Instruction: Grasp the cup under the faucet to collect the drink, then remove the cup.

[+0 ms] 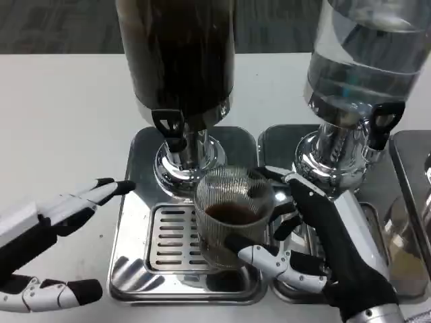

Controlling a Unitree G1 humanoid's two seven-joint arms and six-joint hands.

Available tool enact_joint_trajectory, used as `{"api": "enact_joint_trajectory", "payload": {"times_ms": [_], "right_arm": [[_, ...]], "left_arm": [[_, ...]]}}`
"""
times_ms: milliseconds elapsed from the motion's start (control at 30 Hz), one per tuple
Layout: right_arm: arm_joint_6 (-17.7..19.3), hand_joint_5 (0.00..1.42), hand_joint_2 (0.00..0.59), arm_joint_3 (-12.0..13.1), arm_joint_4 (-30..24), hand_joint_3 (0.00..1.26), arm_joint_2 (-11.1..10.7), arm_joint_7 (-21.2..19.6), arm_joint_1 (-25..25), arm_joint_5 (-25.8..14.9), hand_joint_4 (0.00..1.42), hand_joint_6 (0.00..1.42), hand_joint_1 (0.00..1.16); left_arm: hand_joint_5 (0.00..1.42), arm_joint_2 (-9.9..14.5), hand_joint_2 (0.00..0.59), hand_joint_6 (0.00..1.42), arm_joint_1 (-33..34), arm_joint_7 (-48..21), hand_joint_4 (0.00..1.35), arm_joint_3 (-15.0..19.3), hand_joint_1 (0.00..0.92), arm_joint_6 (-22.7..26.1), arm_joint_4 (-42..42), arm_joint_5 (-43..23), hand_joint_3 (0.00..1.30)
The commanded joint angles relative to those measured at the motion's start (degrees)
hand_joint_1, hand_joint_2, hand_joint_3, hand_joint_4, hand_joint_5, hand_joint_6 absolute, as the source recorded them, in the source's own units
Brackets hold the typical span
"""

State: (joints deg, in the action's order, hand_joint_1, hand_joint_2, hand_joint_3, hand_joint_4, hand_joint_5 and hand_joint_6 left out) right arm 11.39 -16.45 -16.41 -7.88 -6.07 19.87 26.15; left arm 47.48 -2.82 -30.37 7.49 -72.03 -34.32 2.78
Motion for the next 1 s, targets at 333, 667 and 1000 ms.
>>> {"api": "enact_joint_trajectory", "payload": {"times_ms": [333,667,1000], "right_arm": [[2.93,0.62,0.253,-0.01,-5.15,0.43,-0.21,0.94,2.57,-2.38,0.47,0.78,0.67],[2.77,0.62,0.256,0.27,-7.51,0.43,-0.35,1.76,4.97,-3.01,0.48,0.78,0.67],[2.81,0.62,0.251,0.26,-10.13,0.43,-0.83,2.88,6.85,-3.21,0.48,0.78,0.68]], "left_arm": [[0.0,2.68,0.093,0.08,-3.38,-0.04,0.0,-1.04,0.0,1.0,4.99,-3.6,0.04],[0.0,3.39,0.091,0.08,-6.24,-0.35,0.0,-1.78,0.0,1.95,8.41,-5.71,0.05],[0.0,3.95,0.093,0.08,-7.65,-0.76,0.0,-1.89,0.0,2.72,10.69,-7.13,0.05]]}}
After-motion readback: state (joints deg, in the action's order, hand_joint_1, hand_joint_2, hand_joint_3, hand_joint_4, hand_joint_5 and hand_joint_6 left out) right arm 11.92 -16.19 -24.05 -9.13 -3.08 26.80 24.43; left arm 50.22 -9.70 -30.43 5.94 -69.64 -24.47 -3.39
